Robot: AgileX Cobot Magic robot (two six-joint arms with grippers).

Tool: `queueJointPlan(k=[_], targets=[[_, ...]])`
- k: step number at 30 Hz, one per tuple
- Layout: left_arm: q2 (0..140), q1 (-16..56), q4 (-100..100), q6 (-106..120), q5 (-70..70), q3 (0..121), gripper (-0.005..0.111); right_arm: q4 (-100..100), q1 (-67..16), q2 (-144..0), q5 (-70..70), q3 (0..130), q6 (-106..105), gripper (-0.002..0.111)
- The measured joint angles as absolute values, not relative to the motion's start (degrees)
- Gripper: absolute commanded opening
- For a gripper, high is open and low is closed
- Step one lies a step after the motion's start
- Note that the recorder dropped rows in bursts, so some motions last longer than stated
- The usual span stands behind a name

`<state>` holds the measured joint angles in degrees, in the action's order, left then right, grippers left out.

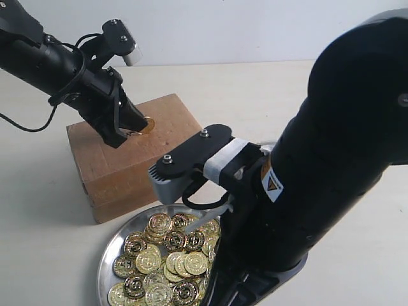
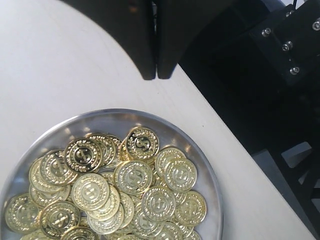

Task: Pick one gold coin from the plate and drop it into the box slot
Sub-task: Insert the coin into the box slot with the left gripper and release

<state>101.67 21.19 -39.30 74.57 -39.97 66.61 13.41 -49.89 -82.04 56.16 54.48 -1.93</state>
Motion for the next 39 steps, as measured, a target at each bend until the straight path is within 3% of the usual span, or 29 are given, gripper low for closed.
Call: queueJointPlan(k=[39], targets=[[101.76, 21.19, -36.04, 74.57, -38.48, 66.61, 0.0, 13.41, -49.89, -82.04, 56.16, 54.48, -2.06, 0.0]])
